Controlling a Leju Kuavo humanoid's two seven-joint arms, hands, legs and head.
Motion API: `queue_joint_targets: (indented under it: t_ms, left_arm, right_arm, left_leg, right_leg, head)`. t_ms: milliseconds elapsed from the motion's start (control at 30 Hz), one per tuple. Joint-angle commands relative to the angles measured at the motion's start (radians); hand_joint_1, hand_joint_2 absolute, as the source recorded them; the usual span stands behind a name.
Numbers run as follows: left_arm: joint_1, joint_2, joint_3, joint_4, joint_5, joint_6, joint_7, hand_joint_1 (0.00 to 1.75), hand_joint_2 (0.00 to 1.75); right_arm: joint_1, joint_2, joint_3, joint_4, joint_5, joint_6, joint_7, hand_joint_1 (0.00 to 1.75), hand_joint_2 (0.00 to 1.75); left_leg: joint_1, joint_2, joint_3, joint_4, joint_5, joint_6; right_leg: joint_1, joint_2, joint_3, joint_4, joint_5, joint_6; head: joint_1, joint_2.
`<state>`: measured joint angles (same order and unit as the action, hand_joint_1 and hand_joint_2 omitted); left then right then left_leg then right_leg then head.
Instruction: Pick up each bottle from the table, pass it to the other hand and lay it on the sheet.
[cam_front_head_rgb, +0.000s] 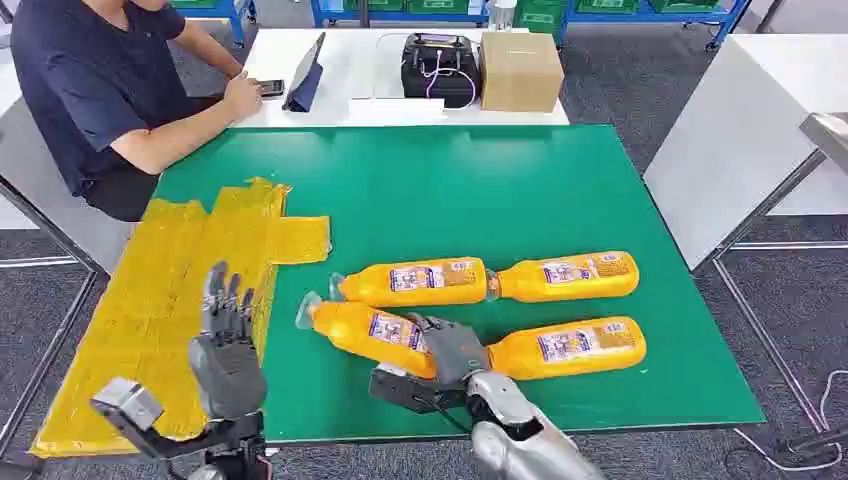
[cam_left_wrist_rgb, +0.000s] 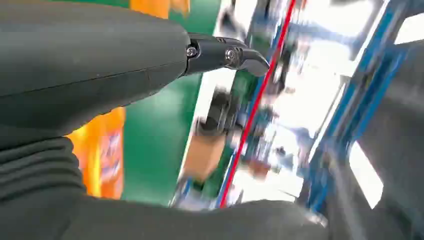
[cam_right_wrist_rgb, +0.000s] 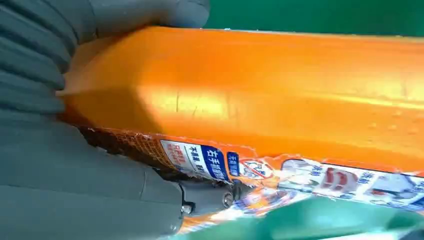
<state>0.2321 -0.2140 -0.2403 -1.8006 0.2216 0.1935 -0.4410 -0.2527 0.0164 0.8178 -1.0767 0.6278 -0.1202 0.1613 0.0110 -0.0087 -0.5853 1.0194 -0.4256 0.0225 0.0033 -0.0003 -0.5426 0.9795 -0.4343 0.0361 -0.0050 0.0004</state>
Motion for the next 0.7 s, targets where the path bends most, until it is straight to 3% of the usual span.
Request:
queue_joint_targets:
  t_ms: [33,233,400,533,700]
  left_arm:
    - [0.061,0.016,0.071,-0.024,0.177,-0.085,0.151,0.00,1.75]
    - [0.053,0.011,0.069,0.051,0.215,-0.132,0.146,0.00,1.75]
    - [0.048,0.060,0.016,0.124,0.401,-0.377,0.229,0.00,1.75]
    - [0.021,0.129,-0.082,0.229,0.436,-0.603,0.178,0.00,1.75]
    - [0.017,0.147,-0.114,0.255,0.401,-0.628,0.138,0.00,1.75]
  right_arm:
    - [0.303,0.002,-0.234,-0.558,-0.107,-0.062,-0.145,1.75,1.75]
    - [0.299,0.023,-0.257,-0.558,-0.125,-0.089,-0.213,1.75,1.75]
    - [0.285,-0.019,-0.232,-0.566,-0.149,-0.076,-0.247,1.75,1.75]
    - [0.272,-0.022,-0.202,-0.509,-0.185,0.022,-0.298,1.75,1.75]
    - [0.274,-0.021,-0.156,-0.455,-0.145,0.076,-0.333,1.75,1.75]
  left_leg:
    - [-0.001,0.000,-0.007,0.000,-0.001,-0.001]
    - [-0.001,-0.001,-0.016,-0.001,0.004,0.000]
    - [-0.002,0.000,-0.018,-0.002,0.005,0.000]
    - [-0.002,-0.001,-0.017,-0.004,0.006,0.000]
    - [-0.001,0.000,-0.017,-0.003,0.005,-0.001]
  right_leg:
    - [-0.001,-0.001,-0.004,0.001,-0.001,0.000]
    - [-0.001,-0.001,-0.008,0.000,0.002,0.001]
    - [-0.002,-0.001,-0.013,0.000,0.004,0.000]
    - [-0.002,-0.002,-0.018,-0.002,0.004,0.000]
    - [-0.001,-0.001,-0.015,-0.002,0.004,0.000]
  head:
    - [0.000,0.000]
    - [0.000,0.000]
    - [0.000,0.000]
    - [0.000,0.000]
    - [0.000,0.000]
